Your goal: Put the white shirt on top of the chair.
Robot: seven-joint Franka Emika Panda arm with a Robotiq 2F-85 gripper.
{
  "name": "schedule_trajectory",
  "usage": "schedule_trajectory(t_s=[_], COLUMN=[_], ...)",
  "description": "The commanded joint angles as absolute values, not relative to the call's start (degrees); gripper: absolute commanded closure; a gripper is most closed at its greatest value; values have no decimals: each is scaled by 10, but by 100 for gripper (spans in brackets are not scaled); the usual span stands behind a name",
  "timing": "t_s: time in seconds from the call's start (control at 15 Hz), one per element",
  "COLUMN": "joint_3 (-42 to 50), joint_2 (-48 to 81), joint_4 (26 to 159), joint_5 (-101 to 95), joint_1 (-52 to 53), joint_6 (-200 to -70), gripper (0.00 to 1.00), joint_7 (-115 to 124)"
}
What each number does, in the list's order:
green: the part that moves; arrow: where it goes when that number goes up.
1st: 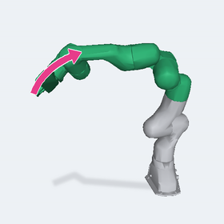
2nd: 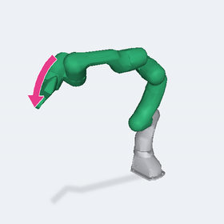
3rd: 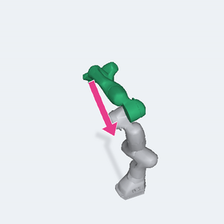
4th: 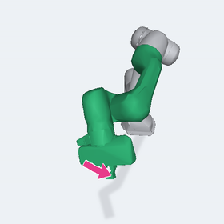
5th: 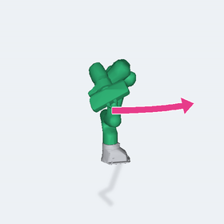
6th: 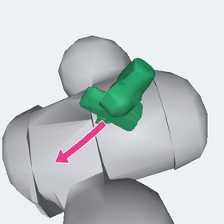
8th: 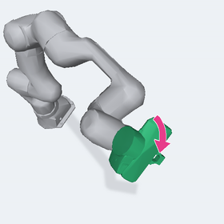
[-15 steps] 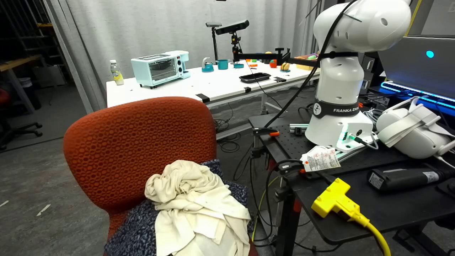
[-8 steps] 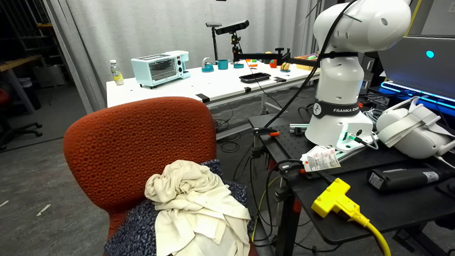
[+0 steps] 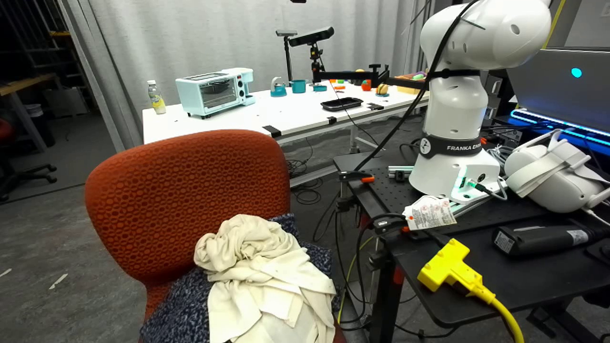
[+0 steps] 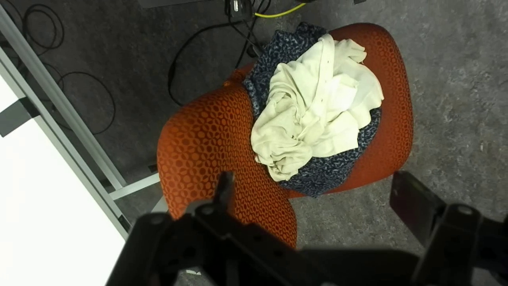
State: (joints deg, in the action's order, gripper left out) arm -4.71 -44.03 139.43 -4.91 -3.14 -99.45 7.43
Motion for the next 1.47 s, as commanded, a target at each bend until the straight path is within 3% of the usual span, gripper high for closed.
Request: schedule_trajectory(t_s=[0.0,0.4,0.47,0.8,1.4], joint_3=[-89,-166,-139,-150,-72], joint_2=[-344,-175,-252,-171,-159], joint_4=[1328,1208,1278,1221,1306], joint_5=[-30,-34,-34,-35,-39], joint_1=[-8,8,18,25,4], joint_6=[-1011,-1029,-1042,-1041,-1087], gripper=[0,0,0,0,0], joint_7=[118,233,197,229,183])
